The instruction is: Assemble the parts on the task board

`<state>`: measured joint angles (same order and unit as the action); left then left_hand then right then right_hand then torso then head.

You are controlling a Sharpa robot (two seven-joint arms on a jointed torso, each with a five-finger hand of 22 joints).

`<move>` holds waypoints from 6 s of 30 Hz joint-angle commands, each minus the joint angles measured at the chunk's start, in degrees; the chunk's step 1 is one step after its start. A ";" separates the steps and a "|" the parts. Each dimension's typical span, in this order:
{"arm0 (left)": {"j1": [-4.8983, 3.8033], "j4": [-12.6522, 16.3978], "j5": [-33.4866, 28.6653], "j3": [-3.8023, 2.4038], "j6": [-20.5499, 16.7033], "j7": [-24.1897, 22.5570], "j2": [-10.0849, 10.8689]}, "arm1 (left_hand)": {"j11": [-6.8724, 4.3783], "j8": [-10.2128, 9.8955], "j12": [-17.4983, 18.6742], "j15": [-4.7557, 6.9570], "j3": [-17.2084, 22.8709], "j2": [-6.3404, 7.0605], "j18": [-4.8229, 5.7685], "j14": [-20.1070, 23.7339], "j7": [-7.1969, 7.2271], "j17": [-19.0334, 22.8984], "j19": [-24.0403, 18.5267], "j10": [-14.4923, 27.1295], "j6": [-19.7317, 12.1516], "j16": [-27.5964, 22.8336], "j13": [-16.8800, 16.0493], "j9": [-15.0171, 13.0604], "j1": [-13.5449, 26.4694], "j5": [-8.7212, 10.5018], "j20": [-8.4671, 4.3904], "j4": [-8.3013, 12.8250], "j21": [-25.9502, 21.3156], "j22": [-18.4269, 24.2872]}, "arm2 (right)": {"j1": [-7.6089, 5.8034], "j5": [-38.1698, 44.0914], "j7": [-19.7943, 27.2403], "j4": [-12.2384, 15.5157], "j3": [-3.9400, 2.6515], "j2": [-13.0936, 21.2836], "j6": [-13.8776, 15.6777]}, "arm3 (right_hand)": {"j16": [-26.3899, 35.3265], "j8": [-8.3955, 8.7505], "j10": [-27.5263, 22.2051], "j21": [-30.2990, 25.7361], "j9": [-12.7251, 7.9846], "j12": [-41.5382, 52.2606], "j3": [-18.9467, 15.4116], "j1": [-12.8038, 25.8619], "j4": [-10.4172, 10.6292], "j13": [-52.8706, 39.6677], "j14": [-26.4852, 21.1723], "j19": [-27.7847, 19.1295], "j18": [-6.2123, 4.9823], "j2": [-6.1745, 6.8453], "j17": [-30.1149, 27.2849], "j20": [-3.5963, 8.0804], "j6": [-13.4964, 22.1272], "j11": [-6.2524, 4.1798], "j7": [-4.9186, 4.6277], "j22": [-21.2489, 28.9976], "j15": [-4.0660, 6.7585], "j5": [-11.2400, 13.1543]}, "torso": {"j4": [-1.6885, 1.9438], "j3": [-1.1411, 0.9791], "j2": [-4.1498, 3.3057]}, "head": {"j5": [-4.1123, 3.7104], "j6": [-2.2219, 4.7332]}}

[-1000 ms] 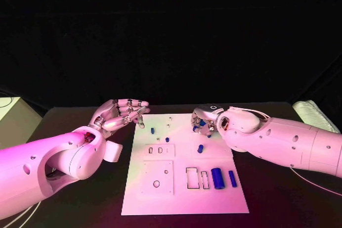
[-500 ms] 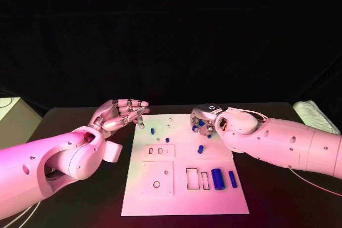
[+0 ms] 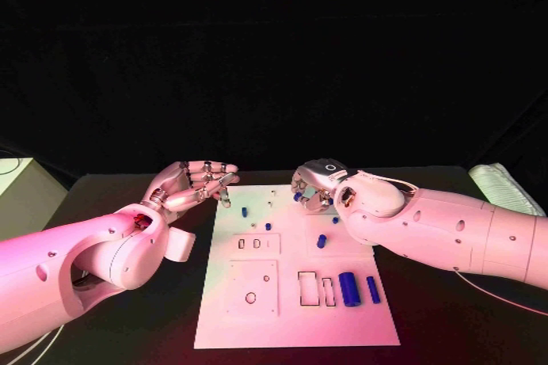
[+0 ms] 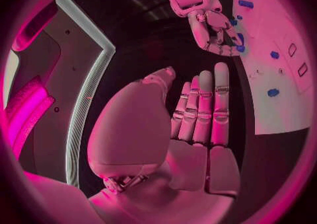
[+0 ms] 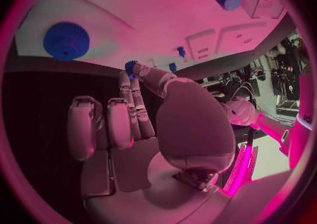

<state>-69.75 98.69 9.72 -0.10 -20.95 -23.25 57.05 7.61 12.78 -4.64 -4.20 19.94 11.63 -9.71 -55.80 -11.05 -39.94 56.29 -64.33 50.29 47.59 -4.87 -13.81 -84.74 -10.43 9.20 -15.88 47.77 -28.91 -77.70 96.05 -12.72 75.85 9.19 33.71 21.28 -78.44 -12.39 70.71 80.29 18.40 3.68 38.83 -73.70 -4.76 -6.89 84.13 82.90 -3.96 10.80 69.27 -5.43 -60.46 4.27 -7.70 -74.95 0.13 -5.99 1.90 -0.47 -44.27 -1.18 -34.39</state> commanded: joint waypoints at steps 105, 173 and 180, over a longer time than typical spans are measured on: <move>-1.55 -0.45 0.05 -0.04 1.27 -0.03 0.03 | 0.05 0.22 0.01 0.31 0.86 -0.15 -0.74 0.12 -0.08 -0.06 -0.88 -0.15 0.32 0.42 -0.11 -0.25 -0.19 0.23 -0.02 0.21 0.98 -0.61 | 0.67 -4.60 2.18 -7.49 -0.76 -5.35 9.32 | 7.05 6.81 -12.80 -16.37 -2.44 1.17 -15.96 -5.93 5.33 2.41 -0.67 -7.04 -2.79 0.16 -12.60 -1.58 7.74 2.07 -1.57 17.89 -1.35 1.90 | -0.65 0.11 -1.16 | 0.85 0.26; -1.52 -1.15 0.14 -0.02 2.13 0.32 1.14 | -0.11 0.31 -0.01 0.43 1.33 -0.26 -0.79 0.02 0.19 -0.05 -1.33 -0.23 0.45 0.60 -0.13 -0.46 -0.33 0.21 -0.06 0.30 1.74 -1.14 | 0.06 -24.43 -2.99 -8.68 -1.46 1.17 -2.93 | -11.56 -0.94 19.29 9.71 -1.33 86.32 -26.20 -7.36 17.12 -83.11 5.87 7.10 3.96 0.01 20.73 -1.15 10.17 0.48 -1.84 -15.05 -0.74 -5.13 | -1.23 -0.81 -0.99 | 1.12 -0.61; -1.52 -1.19 0.14 -0.02 2.15 0.37 1.18 | -0.11 0.31 -0.01 0.43 1.39 -0.31 -0.79 0.02 0.19 -0.05 -1.36 -0.23 0.46 0.61 -0.13 -0.47 -0.34 0.21 -0.06 0.29 1.80 -1.18 | 0.10 -24.20 -2.52 -7.90 -1.46 1.57 -2.28 | -11.56 -1.55 19.29 9.71 -1.33 86.32 -24.33 -7.18 17.22 -83.11 5.87 7.10 3.96 -0.32 20.73 -0.99 8.91 0.27 -1.59 -15.05 -0.52 -7.22 | -1.24 -0.81 -1.02 | 1.05 -0.72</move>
<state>-71.21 97.37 9.80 -0.07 -19.69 -22.63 58.26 7.61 12.77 -4.64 -4.21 20.89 11.62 -9.72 -55.80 -10.84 -39.90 55.26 -64.33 50.49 47.81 -4.91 -14.23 -84.74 -10.44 9.00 -15.57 49.32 -30.01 -77.69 71.09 -15.75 67.69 7.68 35.21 18.76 -89.76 -13.53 84.00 89.88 17.00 89.88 14.14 -80.62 12.45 -74.94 83.93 84.11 -0.81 10.79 74.94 -6.27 -51.02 4.49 -9.19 -74.91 -0.31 -12.98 0.66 -1.27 -45.26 -0.08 -35.06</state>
